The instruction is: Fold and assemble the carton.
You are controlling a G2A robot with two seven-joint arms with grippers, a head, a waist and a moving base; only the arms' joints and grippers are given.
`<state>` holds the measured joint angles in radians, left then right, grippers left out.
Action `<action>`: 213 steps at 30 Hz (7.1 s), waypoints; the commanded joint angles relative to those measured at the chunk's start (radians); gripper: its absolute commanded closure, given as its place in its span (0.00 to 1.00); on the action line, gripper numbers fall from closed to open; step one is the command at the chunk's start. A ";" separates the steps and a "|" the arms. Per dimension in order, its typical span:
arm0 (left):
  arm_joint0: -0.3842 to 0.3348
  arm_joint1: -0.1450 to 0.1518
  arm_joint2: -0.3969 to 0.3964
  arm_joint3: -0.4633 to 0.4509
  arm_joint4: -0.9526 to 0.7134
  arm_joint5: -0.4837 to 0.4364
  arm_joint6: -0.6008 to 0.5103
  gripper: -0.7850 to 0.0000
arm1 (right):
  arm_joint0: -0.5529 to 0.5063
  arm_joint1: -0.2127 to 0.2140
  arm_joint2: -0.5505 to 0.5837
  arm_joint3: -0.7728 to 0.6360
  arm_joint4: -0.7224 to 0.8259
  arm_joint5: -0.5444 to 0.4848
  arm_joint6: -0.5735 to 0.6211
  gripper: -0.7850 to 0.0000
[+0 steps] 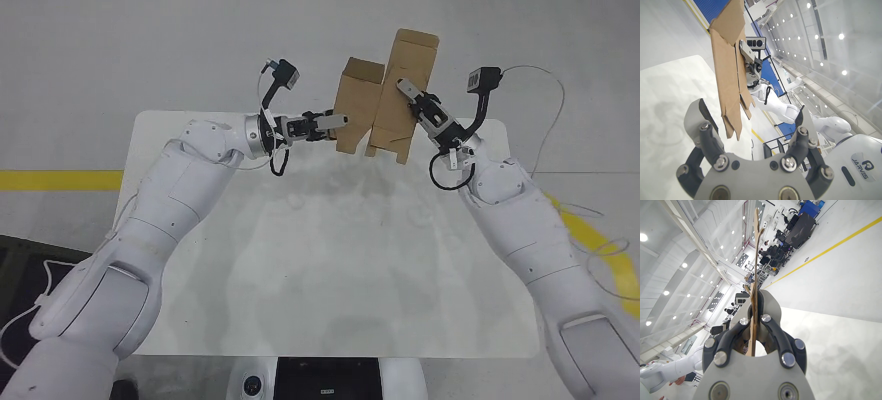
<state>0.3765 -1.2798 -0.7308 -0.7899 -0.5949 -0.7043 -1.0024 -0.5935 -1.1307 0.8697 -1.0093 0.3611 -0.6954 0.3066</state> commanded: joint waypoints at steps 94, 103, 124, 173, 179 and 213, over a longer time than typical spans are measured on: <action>0.041 0.144 -0.153 -0.128 -0.023 0.267 -0.380 0.00 | -0.034 0.136 0.028 -0.042 0.335 -0.023 0.795 1.00; 0.059 0.119 -0.141 -0.094 0.025 0.182 -0.175 0.00 | -0.011 0.102 -0.004 0.023 0.312 -0.087 0.692 1.00; 0.107 0.118 -0.190 -0.178 0.063 0.219 -0.128 0.00 | -0.006 0.053 -0.009 0.035 0.017 0.006 0.376 1.00; 0.134 0.098 -0.238 -0.163 0.125 0.350 -0.067 0.62 | -0.065 0.022 0.089 -0.037 -0.051 0.040 0.409 1.00; 0.147 0.101 -0.250 -0.169 0.141 0.363 -0.062 0.80 | -0.069 0.018 0.098 -0.044 -0.055 0.041 0.414 1.00; 0.099 0.113 -0.264 -0.202 0.226 0.303 -0.313 1.00 | -0.074 0.061 0.164 -0.162 0.141 -0.102 0.716 0.54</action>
<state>0.4745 -1.1656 -0.9980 -0.9893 -0.3572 -0.3990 -1.3029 -0.6688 -1.0704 1.0490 -1.1572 0.4908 -0.8022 1.0183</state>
